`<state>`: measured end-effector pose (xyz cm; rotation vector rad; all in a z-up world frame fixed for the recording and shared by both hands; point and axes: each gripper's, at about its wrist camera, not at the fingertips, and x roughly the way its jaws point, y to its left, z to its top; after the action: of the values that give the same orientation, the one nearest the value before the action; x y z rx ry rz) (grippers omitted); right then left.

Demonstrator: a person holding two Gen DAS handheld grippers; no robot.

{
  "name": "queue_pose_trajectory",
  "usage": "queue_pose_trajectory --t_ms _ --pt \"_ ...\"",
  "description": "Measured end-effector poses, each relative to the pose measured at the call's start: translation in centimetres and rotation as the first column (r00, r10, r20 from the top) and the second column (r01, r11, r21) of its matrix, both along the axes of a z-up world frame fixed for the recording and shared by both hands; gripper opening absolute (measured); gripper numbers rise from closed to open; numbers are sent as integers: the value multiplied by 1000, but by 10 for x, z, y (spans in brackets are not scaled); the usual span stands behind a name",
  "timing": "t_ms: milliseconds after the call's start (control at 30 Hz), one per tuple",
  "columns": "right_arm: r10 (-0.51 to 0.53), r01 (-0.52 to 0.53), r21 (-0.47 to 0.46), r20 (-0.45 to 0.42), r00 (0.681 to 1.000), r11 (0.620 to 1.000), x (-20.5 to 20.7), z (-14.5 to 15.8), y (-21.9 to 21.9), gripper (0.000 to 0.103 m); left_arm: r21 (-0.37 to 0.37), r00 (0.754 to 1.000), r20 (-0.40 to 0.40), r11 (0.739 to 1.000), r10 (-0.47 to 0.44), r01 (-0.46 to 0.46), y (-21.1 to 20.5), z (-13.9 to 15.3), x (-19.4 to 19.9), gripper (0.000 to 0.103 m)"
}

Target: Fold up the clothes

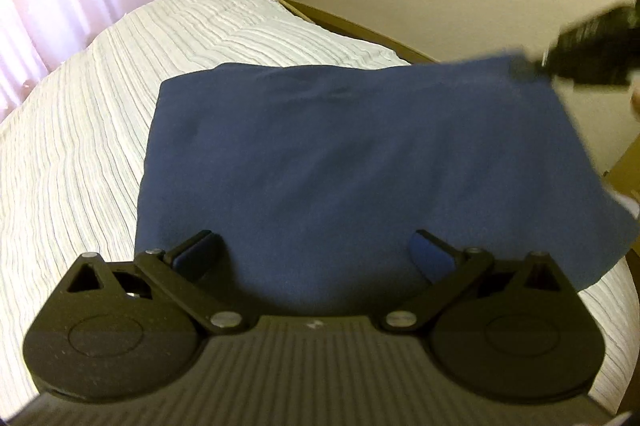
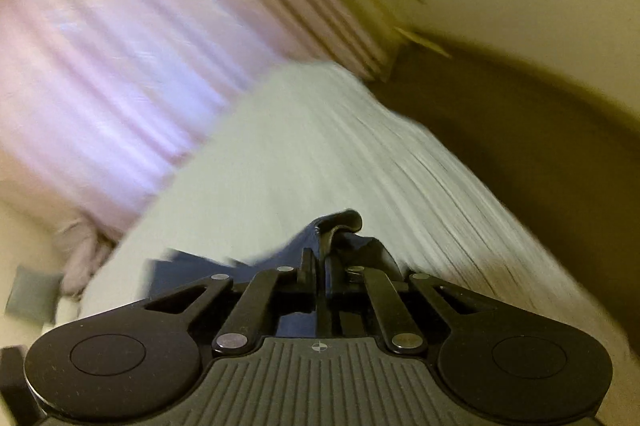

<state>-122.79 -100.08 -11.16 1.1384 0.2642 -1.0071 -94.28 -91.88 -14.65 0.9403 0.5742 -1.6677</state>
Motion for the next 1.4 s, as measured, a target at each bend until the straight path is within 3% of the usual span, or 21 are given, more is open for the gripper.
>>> queue_pose_trajectory --t_ms 133,200,233,267,367,500,567,733,867,967,1100,1200,1300,1333,1367,1400 --pt "-23 22 37 19 1000 999 -5 -7 13 3 -26 1000 -5 1000 5 -5 10 16 13 101" --pt "-38 38 9 -17 999 999 -2 6 18 33 -57 1000 0 998 25 -25 18 26 24 100" --pt "-41 39 -29 -53 998 999 3 17 21 64 -63 999 -2 997 47 -47 21 29 31 100" --pt "-45 39 -66 -89 995 997 9 28 24 75 -60 997 -9 996 73 -74 22 31 39 100" --pt "-65 30 -177 -194 979 984 25 60 33 75 -21 988 -23 988 151 -151 26 28 62 94" --pt "163 -225 -285 -224 961 932 100 85 35 71 39 977 -53 978 207 -205 31 6 81 94" --pt "332 -397 -286 -249 910 872 152 84 29 30 29 972 -69 975 223 -222 35 6 85 94" --pt "561 -640 -190 -341 754 745 261 52 0 27 -1 967 -98 972 236 -237 48 12 90 92" --pt "614 -679 -47 -384 690 733 315 5 -21 27 27 967 -82 970 243 -242 49 -4 97 92" --pt "592 -654 -57 -372 715 755 313 10 -20 28 27 967 -98 972 236 -235 51 -3 104 92" --pt "540 -620 -131 -374 754 774 283 45 0 28 -75 970 -128 974 205 -216 57 18 112 92" --pt "438 -522 -183 -360 824 833 238 64 36 28 -125 970 -164 972 180 -201 52 29 117 92" --pt "313 -400 -192 -365 877 896 200 64 81 28 -78 978 -111 979 177 -186 34 13 111 92" --pt "289 -371 -164 -379 879 914 191 55 95 30 -41 980 -87 983 176 -180 27 3 108 93" --pt "274 -347 -125 -396 877 930 184 43 107 41 -12 981 -89 984 175 -177 22 -6 108 95" --pt "274 -344 -110 -405 872 933 178 35 118 42 3 980 -101 985 174 -174 20 -10 108 96"
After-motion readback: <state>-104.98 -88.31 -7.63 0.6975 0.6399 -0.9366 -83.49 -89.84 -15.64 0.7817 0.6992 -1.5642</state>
